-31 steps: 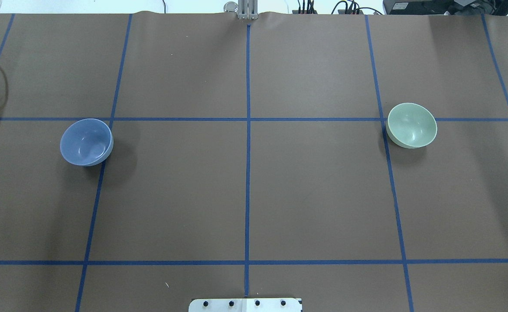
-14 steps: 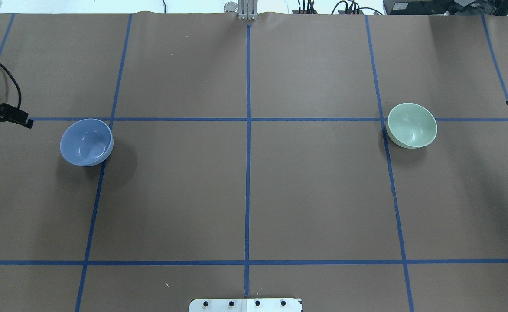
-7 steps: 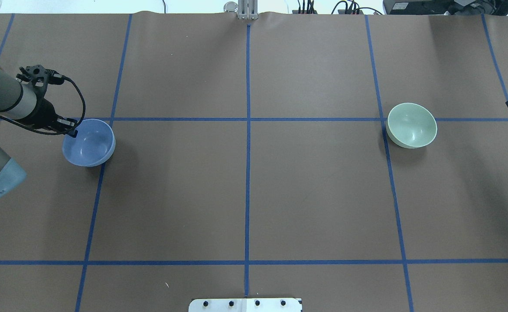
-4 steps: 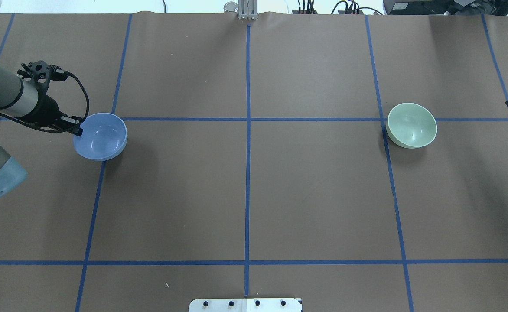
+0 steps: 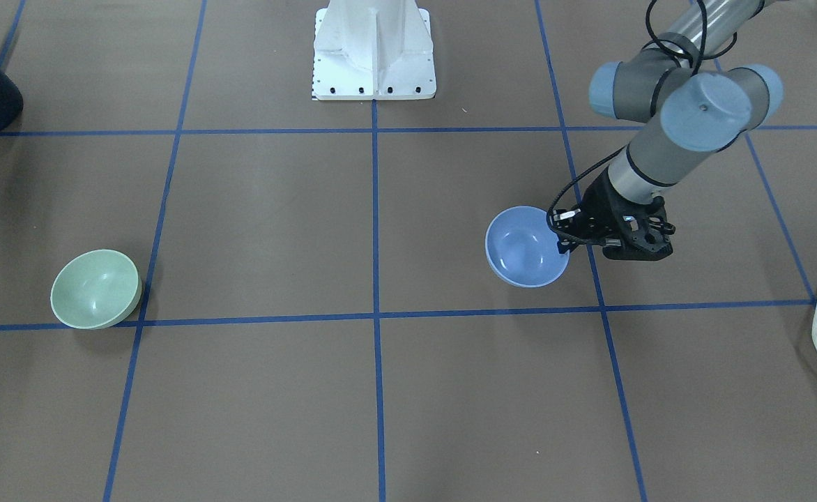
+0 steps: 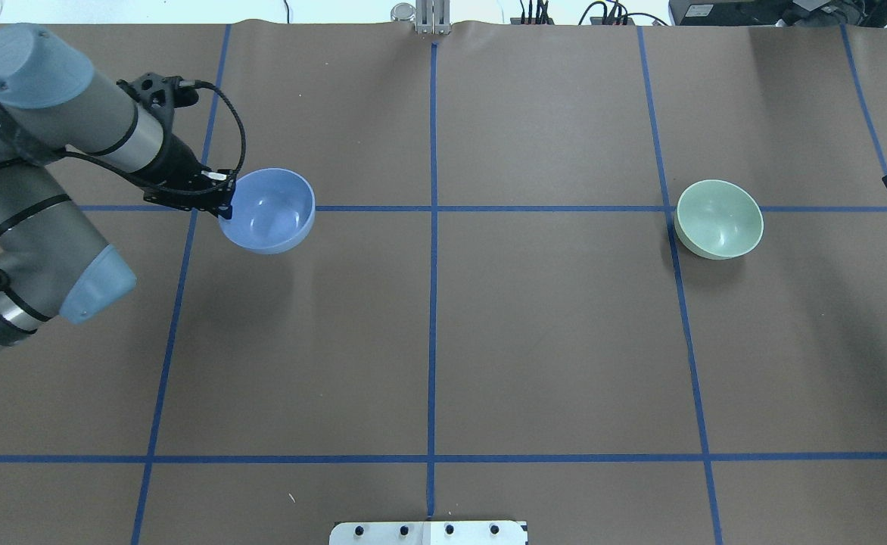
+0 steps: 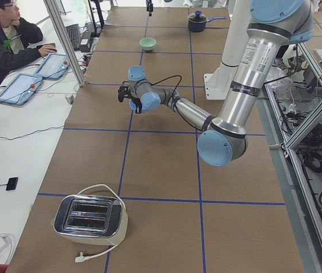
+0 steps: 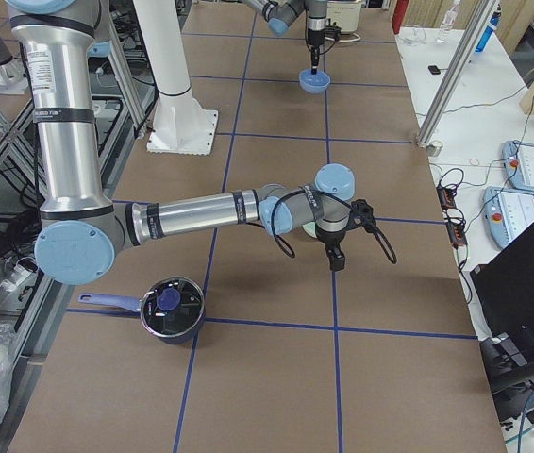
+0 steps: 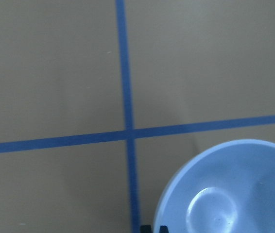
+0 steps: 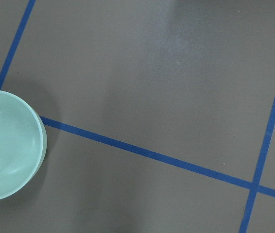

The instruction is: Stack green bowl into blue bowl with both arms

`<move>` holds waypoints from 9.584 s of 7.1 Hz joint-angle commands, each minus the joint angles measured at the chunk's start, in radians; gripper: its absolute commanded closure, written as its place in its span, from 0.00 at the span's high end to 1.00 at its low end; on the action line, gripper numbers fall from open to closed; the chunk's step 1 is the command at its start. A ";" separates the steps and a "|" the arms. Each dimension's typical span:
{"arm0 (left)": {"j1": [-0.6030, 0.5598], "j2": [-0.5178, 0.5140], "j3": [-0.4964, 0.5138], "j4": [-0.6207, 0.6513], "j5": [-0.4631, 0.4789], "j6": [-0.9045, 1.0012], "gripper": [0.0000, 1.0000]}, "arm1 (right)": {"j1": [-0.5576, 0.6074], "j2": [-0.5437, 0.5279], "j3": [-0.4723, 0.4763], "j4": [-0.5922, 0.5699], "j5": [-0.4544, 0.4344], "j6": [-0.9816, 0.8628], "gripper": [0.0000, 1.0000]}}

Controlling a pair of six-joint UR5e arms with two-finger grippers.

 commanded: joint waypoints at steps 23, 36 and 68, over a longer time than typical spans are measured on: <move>-0.559 0.084 -0.092 0.636 -0.071 1.114 0.98 | -0.135 0.058 0.012 0.105 -0.026 0.276 1.00; -0.936 0.492 0.080 0.309 -0.136 1.311 0.98 | -0.336 0.156 -0.120 0.110 -0.169 0.342 0.88; -0.926 0.518 0.087 0.248 -0.139 1.303 0.98 | -0.859 0.559 0.081 -0.099 -0.523 1.246 0.00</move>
